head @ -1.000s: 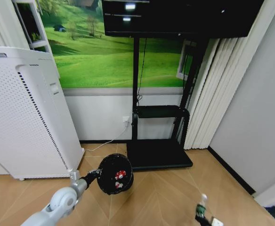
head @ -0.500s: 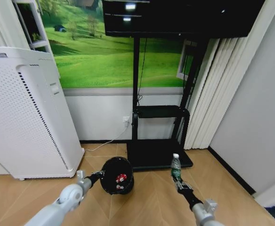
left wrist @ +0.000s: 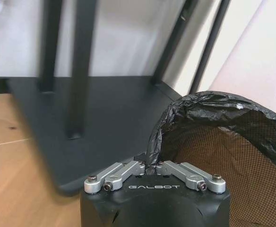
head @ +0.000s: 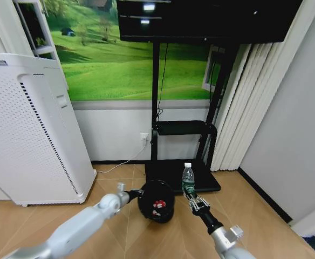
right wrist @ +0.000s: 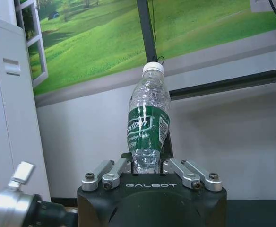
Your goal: Pick up the trash bin and place the garbage on the floor into it.
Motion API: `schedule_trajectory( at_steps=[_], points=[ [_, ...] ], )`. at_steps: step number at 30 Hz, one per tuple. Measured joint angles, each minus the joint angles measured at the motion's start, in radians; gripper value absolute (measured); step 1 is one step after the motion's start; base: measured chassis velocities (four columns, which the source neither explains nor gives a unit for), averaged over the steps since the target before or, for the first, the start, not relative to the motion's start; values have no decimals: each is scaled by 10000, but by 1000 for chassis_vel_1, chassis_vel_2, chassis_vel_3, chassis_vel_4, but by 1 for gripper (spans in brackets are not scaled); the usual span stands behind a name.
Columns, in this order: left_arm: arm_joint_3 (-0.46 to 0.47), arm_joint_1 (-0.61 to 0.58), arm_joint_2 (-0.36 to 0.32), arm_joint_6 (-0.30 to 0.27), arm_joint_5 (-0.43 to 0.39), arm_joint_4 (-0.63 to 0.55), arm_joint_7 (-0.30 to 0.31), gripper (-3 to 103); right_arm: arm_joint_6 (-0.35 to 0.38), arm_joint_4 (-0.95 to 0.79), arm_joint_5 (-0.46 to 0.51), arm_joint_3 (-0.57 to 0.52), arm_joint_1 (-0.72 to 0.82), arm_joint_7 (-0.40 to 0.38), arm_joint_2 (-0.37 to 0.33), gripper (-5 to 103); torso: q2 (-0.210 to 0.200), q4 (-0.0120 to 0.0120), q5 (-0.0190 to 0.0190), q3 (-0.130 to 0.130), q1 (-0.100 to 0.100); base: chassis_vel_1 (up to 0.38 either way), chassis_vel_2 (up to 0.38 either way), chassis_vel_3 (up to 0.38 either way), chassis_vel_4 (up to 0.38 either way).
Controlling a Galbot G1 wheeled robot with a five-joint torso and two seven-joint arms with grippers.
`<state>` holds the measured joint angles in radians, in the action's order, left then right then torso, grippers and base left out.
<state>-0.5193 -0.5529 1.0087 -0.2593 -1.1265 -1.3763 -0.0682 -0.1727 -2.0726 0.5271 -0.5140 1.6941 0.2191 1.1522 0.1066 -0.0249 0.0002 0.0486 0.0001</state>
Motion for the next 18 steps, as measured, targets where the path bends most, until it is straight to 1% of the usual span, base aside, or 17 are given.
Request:
schedule_trajectory(
  at_steps=[1,2,4,5,7,8,10,11,13,14,16,18],
  points=[
    [-204,157,234,5,-5,170,-11,3,-8,-26,-14,29,15,30,37,25,0,0,-1,0,0,0,0,0,0],
    [-204,157,234,5,-5,170,-11,3,-8,-26,-14,29,15,30,37,25,0,0,-1,0,0,0,0,0,0],
    [-471,302,564,23,-22,317,-11,3,-83,-29,-125,120,47,73,140,25,0,0,1,0,0,0,0,0,0],
    [-471,302,564,23,-22,317,-11,3,-83,-29,-125,120,47,73,140,25,0,0,1,0,0,0,0,0,0],
    [-715,346,814,51,-85,288,17,3,-213,96,-381,265,119,119,255,25,0,0,-2,0,0,0,0,0,0],
    [-715,346,814,51,-85,288,17,3,-213,96,-381,265,119,119,255,25,0,0,-2,0,0,0,0,0,0],
    [-844,334,906,133,-169,78,43,3,-395,331,-802,392,208,210,349,25,0,0,-1,-1,0,0,0,0,0],
    [-844,334,906,133,-169,78,43,3,-395,331,-802,392,208,210,349,25,0,0,-1,-1,0,0,0,0,0],
    [-855,299,869,211,-189,-168,43,3,-605,649,-1402,536,311,272,438,25,0,0,-1,-1,0,0,0,0,0],
    [-855,299,869,211,-189,-168,43,3,-605,649,-1402,536,311,272,438,25,0,0,-1,-1,0,0,0,0,0],
    [-761,288,746,223,-216,-441,41,3,-750,874,-1890,645,358,308,493,25,0,1,-1,-1,0,0,0,0,0],
    [-722,286,699,228,-234,-540,37,3,-797,964,-2074,706,361,309,506,25,0,2,-1,-2,0,0,0,0,0]
  ],
)
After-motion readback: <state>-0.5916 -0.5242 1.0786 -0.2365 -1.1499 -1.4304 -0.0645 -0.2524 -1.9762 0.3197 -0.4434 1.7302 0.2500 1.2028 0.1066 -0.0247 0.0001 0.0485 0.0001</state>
